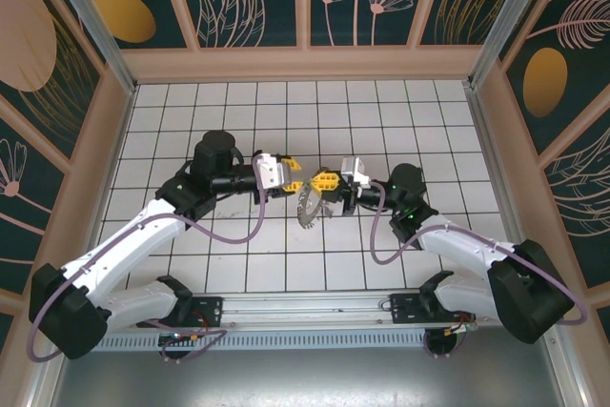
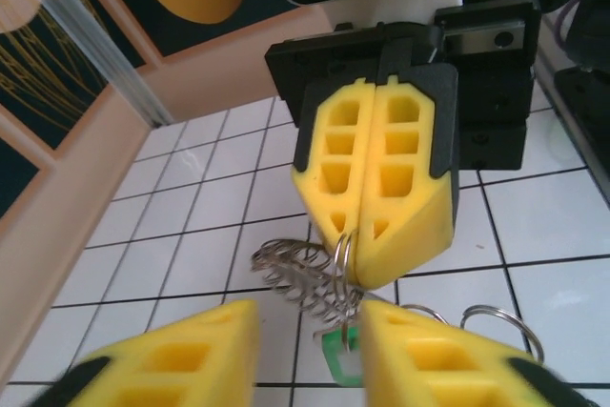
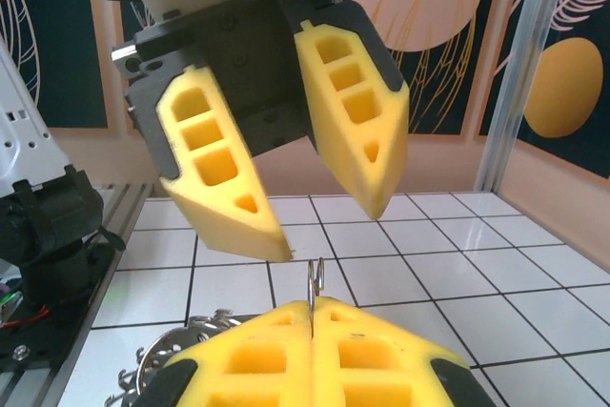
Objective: Put the keys on the keyring
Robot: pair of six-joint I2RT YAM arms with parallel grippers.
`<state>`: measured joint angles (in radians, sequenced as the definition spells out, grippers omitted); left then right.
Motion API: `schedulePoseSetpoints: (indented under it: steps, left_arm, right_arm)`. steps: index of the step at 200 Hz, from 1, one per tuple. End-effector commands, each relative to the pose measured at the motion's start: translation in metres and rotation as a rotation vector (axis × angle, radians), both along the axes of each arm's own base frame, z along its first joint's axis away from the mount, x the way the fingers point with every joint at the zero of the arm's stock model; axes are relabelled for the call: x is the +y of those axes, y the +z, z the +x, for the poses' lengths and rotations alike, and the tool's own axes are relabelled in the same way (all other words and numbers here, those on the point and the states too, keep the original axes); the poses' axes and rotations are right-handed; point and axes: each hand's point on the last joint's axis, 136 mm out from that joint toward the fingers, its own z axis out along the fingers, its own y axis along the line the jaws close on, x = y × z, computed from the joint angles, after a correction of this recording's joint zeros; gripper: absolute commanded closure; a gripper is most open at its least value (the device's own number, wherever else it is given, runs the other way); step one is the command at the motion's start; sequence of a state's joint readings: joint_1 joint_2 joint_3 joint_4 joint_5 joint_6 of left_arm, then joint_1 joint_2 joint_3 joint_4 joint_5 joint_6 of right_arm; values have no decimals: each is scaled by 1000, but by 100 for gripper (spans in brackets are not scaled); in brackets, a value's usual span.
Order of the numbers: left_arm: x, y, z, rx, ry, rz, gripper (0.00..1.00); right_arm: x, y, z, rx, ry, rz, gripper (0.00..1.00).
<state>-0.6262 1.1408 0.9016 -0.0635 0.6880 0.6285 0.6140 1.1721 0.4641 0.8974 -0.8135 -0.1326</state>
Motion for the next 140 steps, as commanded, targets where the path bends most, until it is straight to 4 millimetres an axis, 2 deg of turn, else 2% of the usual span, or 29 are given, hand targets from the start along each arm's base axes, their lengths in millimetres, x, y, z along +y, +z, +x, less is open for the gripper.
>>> schedulePoseSetpoints:
  steps: [1, 12, 16, 53, 66, 71, 99, 121, 140]
  left_arm:
    - [-5, 7, -8, 13, -76, 5, 75]
    - [-5, -10, -10, 57, -95, 50, 75]
    - [-6, -3, -8, 45, -100, 49, 75]
    - [-9, -11, -10, 86, -132, 71, 76]
    - [-10, -10, -9, 89, -133, 77, 90]
    - [-11, -9, -9, 86, -137, 80, 100]
    - [-10, -10, -9, 88, -177, 144, 100]
    - [-7, -11, -1, 87, -143, 207, 100]
    - [-3, -11, 5, 79, -104, 242, 100]
  right_arm:
    - [5, 27, -5, -99, 41, 42, 100]
    - [6, 27, -6, -100, 45, 43, 100]
    - [6, 28, -7, -99, 47, 44, 100]
    - [9, 31, -9, -105, 57, 50, 100]
    - [10, 30, -9, -107, 59, 46, 100]
    - [11, 30, -9, -110, 60, 46, 100]
    - [13, 23, -9, -119, 70, 11, 100]
    - [20, 1, -12, -162, 95, -157, 100]
    - [15, -8, -7, -185, 60, -245, 87]
